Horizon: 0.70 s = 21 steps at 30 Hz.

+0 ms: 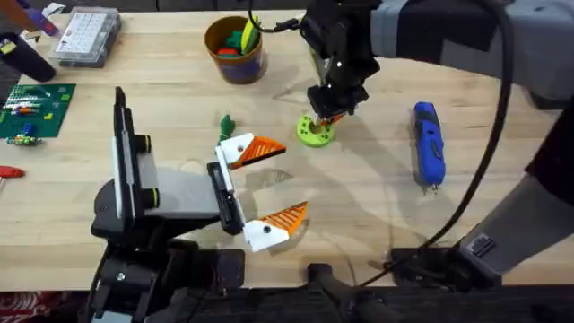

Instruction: Pick up the gripper from the table and insert it into the empty holder that is missing its gripper. Then pick up a screw, insert it into the mounting hole, and use the screwdriver to tighten it. Finally, clean up the table by picking up the vegetable and placing it into the bucket.

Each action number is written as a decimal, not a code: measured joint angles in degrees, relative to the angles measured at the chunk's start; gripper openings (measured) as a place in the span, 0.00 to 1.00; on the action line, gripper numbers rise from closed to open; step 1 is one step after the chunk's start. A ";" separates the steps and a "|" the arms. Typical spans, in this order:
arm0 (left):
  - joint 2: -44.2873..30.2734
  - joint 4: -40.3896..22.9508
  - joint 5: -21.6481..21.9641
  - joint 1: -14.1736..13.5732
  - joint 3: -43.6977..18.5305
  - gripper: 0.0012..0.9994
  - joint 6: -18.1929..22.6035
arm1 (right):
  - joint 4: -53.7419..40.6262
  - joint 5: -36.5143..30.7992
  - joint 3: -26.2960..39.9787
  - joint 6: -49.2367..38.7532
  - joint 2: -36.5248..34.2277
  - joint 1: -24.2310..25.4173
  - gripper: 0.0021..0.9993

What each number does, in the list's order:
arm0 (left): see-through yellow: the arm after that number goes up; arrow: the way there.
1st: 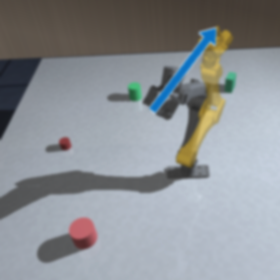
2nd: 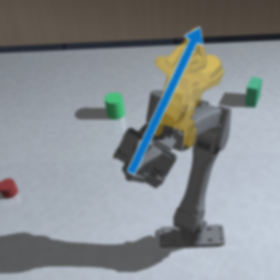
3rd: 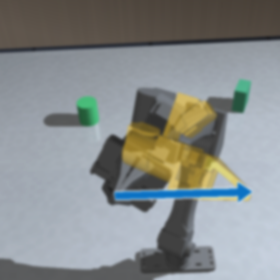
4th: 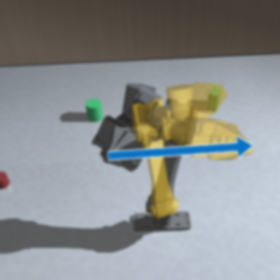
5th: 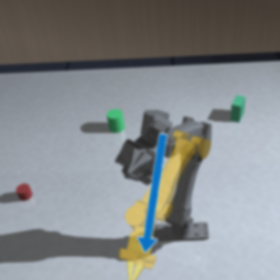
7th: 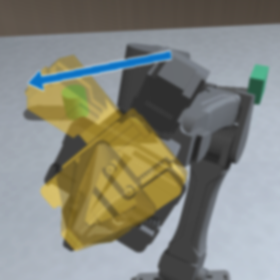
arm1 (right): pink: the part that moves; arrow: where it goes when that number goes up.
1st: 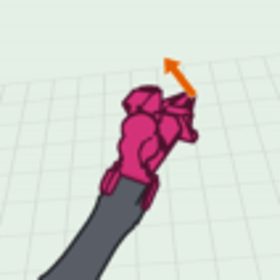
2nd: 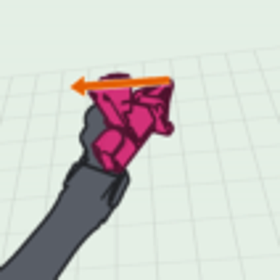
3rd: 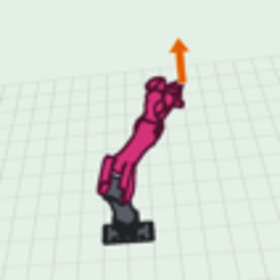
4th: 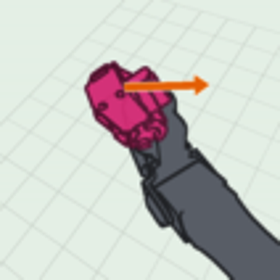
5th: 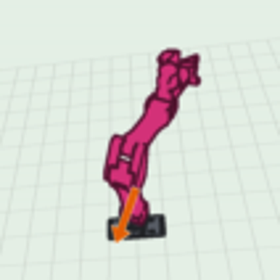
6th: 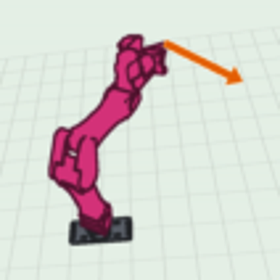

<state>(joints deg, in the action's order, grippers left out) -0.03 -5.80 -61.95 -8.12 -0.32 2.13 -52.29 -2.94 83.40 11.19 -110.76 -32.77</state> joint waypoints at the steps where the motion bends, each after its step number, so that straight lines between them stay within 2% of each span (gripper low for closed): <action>1: 0.00 0.00 0.00 0.00 0.00 0.99 0.00 | 0.00 0.00 0.00 -0.01 0.00 0.00 0.12; 6: 0.00 0.00 0.00 0.00 0.00 0.99 0.00 | 0.01 0.02 0.00 -0.01 0.00 0.00 0.07; 9: 0.00 0.00 0.00 0.00 0.00 0.99 0.00 | 0.02 0.00 0.00 0.15 0.00 -0.07 0.01; 21: 0.00 0.00 0.00 0.00 0.00 0.99 0.00 | 0.02 0.00 0.00 0.18 0.00 -0.07 0.00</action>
<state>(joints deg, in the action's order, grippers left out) -0.03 -5.80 -61.95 -8.12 -0.32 2.13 -52.27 -2.94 83.40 11.38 -110.76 -32.84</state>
